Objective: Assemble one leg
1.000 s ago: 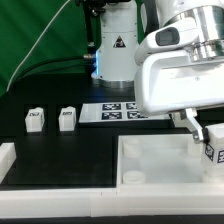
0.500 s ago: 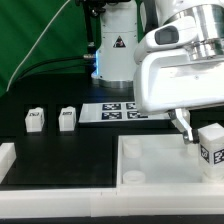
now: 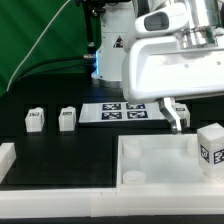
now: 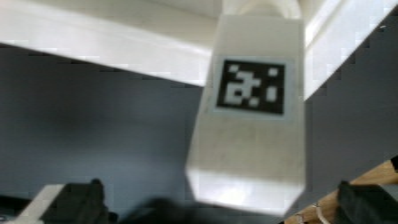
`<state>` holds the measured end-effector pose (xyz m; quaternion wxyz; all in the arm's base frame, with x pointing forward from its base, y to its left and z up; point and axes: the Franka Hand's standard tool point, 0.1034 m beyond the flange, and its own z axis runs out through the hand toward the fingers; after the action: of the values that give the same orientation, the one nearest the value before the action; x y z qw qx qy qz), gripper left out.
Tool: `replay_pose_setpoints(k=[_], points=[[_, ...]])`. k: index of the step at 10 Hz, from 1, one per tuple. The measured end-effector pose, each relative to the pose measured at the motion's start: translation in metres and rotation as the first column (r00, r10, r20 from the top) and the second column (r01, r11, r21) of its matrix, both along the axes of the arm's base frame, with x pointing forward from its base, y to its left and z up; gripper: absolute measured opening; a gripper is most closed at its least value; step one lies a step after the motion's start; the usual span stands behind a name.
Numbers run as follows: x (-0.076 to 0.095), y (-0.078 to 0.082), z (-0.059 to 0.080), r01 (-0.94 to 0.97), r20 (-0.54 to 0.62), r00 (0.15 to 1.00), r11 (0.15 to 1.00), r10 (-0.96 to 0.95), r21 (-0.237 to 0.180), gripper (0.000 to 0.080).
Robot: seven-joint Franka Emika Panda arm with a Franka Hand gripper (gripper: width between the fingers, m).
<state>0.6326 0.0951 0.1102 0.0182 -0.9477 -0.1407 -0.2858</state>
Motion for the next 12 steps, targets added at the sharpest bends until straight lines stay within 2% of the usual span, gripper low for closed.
replay_pose_setpoints(k=[1,5,8,9,10,11,12], points=[[0.001,-0.001,0.004,-0.001,0.001,1.0,1.0,0.001,-0.001,0.0649],[-0.001,0.001,-0.001,-0.004,-0.032,0.999,1.0,0.004,-0.002,0.0649],[-0.012,0.017,-0.005,-0.024,-0.319,0.948,1.0,0.022,-0.004,0.0649],[-0.011,0.02,-0.002,-0.031,-0.371,0.928,1.0,0.027,-0.004,0.0649],[-0.015,0.018,-0.004,-0.038,-0.466,0.884,0.999,0.029,-0.01,0.0649],[-0.001,0.009,-0.004,-0.032,-0.462,0.887,0.999,0.023,-0.012,0.0649],[0.004,-0.001,-0.007,-0.021,-0.46,0.888,1.0,0.011,-0.016,0.0649]])
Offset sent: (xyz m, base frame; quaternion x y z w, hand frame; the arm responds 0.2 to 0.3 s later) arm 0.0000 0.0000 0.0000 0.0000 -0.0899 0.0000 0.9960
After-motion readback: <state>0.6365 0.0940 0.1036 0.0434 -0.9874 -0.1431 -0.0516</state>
